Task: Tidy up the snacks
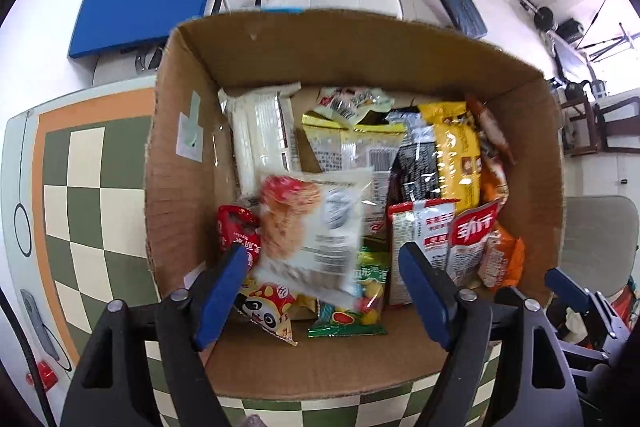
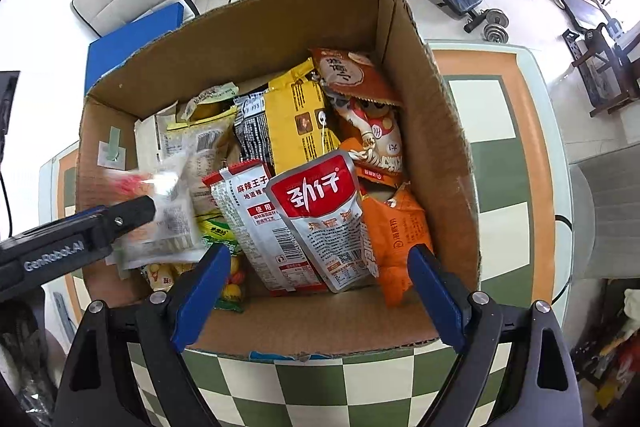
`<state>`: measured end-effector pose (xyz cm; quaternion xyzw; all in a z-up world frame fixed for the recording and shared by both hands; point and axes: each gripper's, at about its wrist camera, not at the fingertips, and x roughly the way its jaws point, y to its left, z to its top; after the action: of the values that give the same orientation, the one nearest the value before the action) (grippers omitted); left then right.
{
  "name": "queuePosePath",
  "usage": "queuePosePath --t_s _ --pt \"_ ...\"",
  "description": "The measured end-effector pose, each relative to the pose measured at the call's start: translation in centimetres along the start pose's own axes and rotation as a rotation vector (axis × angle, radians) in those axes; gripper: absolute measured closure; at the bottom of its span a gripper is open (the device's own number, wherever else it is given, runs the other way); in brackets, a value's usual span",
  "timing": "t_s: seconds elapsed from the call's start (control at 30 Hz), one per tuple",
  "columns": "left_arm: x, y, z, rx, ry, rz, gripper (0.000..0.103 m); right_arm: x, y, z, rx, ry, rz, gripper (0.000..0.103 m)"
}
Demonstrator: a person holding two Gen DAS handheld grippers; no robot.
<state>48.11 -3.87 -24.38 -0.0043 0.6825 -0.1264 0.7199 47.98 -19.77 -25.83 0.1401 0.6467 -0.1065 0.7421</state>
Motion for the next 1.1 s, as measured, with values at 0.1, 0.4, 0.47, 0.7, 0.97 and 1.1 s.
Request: queuePosePath --t_s 0.1,0.4,0.47,0.7,0.97,1.1 --pt "-1.3 0.2 -0.1 -0.004 -0.025 0.007 0.022 -0.8 0.1 -0.1 -0.003 -0.009 0.0 0.011" --pt "-3.4 -0.6 -2.3 0.03 -0.102 0.042 0.009 -3.4 0.3 -1.3 -0.032 -0.052 0.0 0.011" --pt "-4.1 -0.9 -3.0 0.042 -0.124 0.058 0.009 -3.9 0.3 -1.7 -0.039 -0.063 0.002 0.011" --pt "-7.2 -2.0 -5.8 0.068 -0.184 0.039 0.009 -6.7 0.1 -3.7 -0.047 -0.107 0.026 0.011" --pt "-11.9 -2.4 -10.8 0.037 -0.303 0.066 0.009 -12.1 -0.3 -7.8 -0.066 -0.218 0.03 0.011" --pt "-14.0 -2.5 -13.3 0.031 -0.348 0.076 0.009 -14.7 -0.7 -10.2 -0.067 -0.257 0.047 0.011"
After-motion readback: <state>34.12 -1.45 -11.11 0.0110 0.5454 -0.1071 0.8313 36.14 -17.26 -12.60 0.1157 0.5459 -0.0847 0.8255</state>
